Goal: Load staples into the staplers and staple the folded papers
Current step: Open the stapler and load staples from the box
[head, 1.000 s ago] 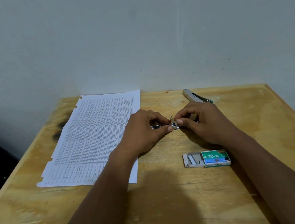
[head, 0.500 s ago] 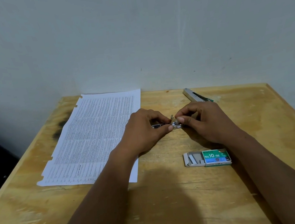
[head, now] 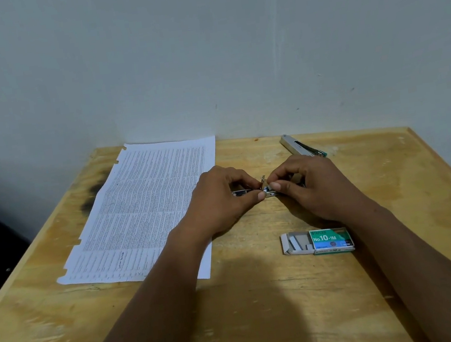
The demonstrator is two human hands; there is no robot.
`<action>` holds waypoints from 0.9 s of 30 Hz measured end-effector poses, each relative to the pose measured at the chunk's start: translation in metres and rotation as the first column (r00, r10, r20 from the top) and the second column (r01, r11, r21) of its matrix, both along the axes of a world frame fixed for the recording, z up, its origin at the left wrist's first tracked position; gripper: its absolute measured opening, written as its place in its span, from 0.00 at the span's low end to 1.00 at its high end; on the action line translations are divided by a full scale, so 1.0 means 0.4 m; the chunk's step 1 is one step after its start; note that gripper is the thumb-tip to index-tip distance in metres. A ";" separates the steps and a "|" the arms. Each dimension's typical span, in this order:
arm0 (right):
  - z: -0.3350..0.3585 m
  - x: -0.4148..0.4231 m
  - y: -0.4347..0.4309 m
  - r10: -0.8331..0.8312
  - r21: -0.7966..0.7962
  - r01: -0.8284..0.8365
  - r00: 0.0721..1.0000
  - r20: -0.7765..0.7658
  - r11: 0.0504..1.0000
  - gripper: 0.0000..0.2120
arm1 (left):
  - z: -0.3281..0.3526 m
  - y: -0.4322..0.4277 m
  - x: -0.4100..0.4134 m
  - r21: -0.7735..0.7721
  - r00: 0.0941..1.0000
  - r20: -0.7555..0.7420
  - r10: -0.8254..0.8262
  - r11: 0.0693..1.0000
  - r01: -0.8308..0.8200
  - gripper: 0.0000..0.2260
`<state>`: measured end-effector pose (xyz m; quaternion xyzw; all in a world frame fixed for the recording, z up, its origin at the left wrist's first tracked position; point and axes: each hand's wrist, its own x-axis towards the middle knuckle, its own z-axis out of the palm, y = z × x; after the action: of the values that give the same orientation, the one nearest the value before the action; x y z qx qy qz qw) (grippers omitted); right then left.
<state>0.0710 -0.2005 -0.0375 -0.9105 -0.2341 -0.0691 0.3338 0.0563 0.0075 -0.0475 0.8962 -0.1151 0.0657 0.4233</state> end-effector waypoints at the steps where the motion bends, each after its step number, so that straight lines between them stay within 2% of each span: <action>1: 0.000 0.000 0.000 0.000 -0.006 0.000 1.000 0.005 1.000 0.06 | 0.000 0.000 0.000 0.001 1.000 -0.003 0.001 1.000 -0.001 0.07; 14: 0.006 0.000 0.006 -0.001 -0.077 -0.001 1.000 -0.026 0.997 0.06 | 0.001 0.000 -0.003 -0.014 1.000 -0.003 0.003 1.000 -0.003 0.07; 19: 0.008 -0.002 0.003 -0.033 -0.016 0.032 0.998 -0.049 0.999 0.06 | 0.003 -0.002 -0.002 -0.003 1.000 -0.006 0.000 1.000 0.000 0.07; 27: 0.007 -0.005 0.005 -0.027 -0.031 0.025 0.998 -0.057 0.999 0.05 | 0.002 -0.001 -0.003 -0.004 1.000 -0.004 0.004 1.000 -0.004 0.07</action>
<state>0.0688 -0.1984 -0.0348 -0.9200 -0.2134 -0.0438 0.3258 0.0550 0.0069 -0.0466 0.8958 -0.1124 0.0648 0.4252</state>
